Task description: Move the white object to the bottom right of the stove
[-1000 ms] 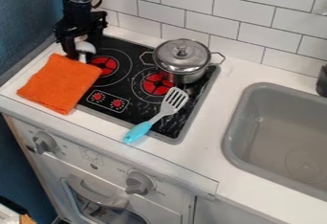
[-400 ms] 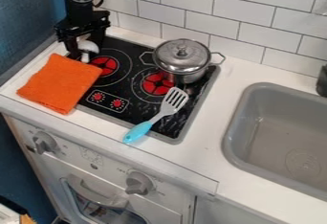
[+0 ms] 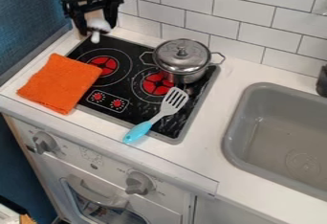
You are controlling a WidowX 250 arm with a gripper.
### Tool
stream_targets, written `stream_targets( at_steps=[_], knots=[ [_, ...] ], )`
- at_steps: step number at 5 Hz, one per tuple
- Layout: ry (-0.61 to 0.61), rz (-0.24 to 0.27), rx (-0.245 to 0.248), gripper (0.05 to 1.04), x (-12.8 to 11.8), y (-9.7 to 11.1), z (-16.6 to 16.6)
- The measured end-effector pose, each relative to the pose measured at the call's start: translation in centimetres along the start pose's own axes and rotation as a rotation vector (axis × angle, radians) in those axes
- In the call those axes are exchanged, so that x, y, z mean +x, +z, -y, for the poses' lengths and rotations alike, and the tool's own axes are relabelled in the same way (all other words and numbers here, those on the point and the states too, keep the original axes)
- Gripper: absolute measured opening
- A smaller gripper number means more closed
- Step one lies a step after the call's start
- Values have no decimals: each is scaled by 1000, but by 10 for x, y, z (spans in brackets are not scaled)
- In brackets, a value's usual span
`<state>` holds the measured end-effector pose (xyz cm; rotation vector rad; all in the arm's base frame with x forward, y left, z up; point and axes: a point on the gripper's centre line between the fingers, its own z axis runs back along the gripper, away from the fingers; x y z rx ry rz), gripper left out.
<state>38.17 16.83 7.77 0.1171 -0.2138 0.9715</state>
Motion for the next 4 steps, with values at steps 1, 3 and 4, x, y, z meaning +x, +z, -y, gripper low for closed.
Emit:
stream_targets(
  at_steps=[1,3,4],
  knots=[
    [-78,47,3,801,-25,33,6],
    [-376,8,-112,801,-122,55,27],
    [-536,-6,-109,801,-180,47,37]
  ],
)
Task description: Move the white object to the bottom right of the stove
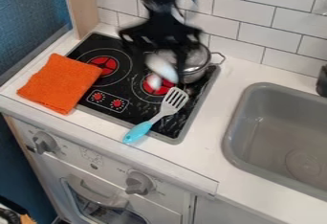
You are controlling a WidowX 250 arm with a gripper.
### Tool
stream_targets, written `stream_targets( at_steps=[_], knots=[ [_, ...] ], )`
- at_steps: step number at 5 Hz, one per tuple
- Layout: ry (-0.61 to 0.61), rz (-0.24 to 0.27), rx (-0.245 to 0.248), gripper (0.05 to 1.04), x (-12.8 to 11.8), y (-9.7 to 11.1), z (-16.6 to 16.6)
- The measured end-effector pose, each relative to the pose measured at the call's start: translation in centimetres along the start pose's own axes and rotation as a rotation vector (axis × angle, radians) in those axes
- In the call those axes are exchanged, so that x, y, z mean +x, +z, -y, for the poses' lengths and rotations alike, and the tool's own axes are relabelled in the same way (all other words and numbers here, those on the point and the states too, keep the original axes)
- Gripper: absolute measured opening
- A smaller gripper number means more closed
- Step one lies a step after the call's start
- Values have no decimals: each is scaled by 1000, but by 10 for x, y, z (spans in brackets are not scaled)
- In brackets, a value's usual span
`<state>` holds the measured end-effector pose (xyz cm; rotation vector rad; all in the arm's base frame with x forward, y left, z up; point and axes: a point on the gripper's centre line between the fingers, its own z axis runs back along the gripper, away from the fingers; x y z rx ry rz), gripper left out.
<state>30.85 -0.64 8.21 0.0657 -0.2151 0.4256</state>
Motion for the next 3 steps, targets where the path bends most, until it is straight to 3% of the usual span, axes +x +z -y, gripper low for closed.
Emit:
stream_targets(
  at_steps=[1,2,3],
  knots=[
    [-112,-8,-3,801,-25,-15,13],
    [-207,-30,30,801,-41,-38,25],
    [-215,-59,70,801,-43,-57,26]
  ],
)
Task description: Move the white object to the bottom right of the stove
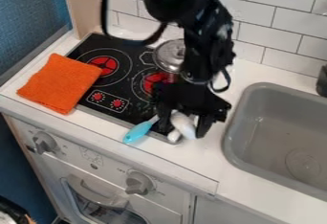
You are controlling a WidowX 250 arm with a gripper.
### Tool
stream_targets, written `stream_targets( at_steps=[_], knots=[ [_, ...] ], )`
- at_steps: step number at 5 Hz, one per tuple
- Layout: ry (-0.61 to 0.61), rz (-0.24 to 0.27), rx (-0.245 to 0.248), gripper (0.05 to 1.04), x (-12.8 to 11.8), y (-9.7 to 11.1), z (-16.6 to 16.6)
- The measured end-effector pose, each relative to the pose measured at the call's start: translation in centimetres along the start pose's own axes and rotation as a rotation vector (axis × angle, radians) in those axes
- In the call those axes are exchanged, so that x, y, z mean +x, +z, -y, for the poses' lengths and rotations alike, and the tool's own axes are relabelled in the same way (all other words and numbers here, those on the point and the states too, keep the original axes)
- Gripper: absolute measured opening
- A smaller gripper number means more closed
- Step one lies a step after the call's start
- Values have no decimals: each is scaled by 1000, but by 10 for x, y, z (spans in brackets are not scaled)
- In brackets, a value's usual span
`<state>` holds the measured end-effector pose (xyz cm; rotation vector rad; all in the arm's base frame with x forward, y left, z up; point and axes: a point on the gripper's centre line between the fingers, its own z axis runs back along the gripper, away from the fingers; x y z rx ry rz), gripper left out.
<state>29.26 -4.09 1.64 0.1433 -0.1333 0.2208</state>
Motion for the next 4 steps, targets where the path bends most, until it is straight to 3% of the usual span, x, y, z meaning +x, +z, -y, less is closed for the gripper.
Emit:
stream_targets(
  at_steps=[1,2,3,4],
  knots=[
    [-64,-1,33,799,6,-8,13],
    [-78,-16,6,861,10,-11,19],
    [-86,-40,9,1012,7,-17,19],
    [-74,-54,11,1009,6,-17,16]
  ],
)
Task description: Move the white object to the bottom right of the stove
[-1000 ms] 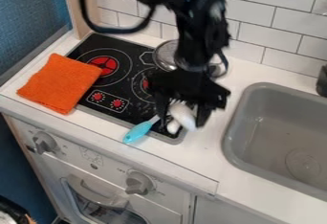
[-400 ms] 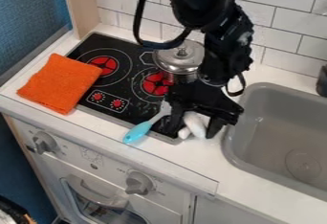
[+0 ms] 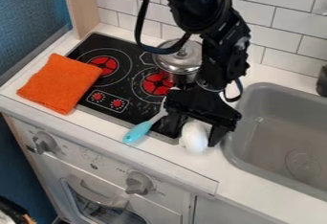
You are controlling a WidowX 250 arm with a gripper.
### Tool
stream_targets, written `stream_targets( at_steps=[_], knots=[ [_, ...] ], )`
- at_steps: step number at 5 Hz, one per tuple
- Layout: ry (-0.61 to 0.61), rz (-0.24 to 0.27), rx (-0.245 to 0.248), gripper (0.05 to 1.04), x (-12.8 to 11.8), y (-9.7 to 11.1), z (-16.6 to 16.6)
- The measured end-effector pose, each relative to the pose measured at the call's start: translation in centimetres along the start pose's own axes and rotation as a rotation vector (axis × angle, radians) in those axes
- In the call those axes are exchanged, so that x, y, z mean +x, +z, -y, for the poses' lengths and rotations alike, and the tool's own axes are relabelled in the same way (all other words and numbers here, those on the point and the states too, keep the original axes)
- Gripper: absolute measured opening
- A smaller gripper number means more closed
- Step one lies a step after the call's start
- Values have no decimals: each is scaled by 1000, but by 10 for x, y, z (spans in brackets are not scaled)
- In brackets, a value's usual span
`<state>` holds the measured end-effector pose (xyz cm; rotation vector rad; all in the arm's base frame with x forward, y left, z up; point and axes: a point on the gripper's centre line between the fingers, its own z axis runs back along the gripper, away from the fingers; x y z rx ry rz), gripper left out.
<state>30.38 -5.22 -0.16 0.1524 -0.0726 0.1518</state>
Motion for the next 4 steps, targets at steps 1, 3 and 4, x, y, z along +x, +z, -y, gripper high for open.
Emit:
stream_targets(
  at_steps=[1,3,4],
  knots=[
    [37,-9,-14,1002,1,2,-5],
    [68,26,-68,1001,10,33,-11],
    [92,68,-99,1001,15,60,-19]
  ],
)
